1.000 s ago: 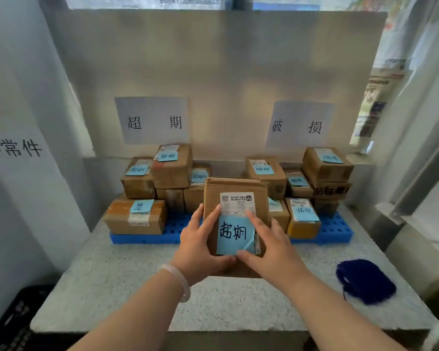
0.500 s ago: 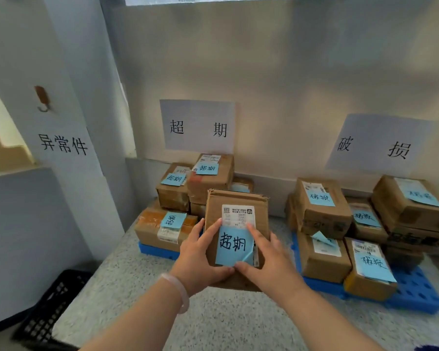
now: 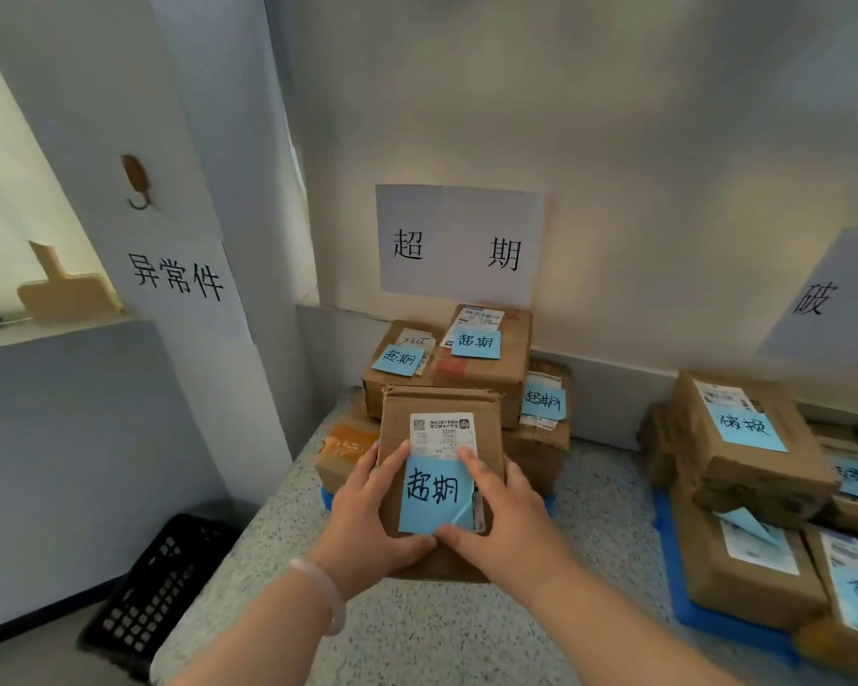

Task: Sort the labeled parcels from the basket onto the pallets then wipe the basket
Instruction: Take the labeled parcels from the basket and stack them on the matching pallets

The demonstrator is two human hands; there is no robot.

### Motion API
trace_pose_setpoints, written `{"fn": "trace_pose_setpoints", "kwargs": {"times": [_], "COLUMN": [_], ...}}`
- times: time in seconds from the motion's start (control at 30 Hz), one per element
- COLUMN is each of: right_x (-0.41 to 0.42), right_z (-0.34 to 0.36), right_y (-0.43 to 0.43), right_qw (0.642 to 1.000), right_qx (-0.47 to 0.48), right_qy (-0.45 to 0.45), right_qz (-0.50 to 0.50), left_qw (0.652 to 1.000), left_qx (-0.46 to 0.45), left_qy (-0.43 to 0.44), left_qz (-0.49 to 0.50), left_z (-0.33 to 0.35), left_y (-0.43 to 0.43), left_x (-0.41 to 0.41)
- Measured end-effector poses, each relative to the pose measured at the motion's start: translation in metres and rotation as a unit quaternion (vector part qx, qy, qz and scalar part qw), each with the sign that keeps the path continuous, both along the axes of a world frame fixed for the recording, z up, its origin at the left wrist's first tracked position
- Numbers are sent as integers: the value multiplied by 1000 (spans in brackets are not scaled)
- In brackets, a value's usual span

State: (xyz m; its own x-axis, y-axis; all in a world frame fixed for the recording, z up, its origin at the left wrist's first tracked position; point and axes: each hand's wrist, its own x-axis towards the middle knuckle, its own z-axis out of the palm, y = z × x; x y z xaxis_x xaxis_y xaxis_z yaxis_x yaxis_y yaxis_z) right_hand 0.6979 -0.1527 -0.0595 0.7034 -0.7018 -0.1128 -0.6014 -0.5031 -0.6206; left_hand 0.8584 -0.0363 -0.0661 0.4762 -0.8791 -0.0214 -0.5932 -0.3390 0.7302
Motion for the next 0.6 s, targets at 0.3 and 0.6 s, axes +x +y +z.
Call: {"fn": "trace_pose_setpoints", "kwargs": {"times": [0.3, 0.6], "right_x": [95, 172], "right_z": [13, 53], "right_y": [24, -7], "right_qw": [999, 996], "right_qx": [2, -24], "right_qy": [-22, -50], "right_qz": [-27, -75], "left_qw": [999, 995], "left_qx": [-22, -42], "left_qy": [10, -13], "left_qz": [-47, -92], "left_z": [2, 49], "left_y": [11, -35], "left_x": [111, 204]}}
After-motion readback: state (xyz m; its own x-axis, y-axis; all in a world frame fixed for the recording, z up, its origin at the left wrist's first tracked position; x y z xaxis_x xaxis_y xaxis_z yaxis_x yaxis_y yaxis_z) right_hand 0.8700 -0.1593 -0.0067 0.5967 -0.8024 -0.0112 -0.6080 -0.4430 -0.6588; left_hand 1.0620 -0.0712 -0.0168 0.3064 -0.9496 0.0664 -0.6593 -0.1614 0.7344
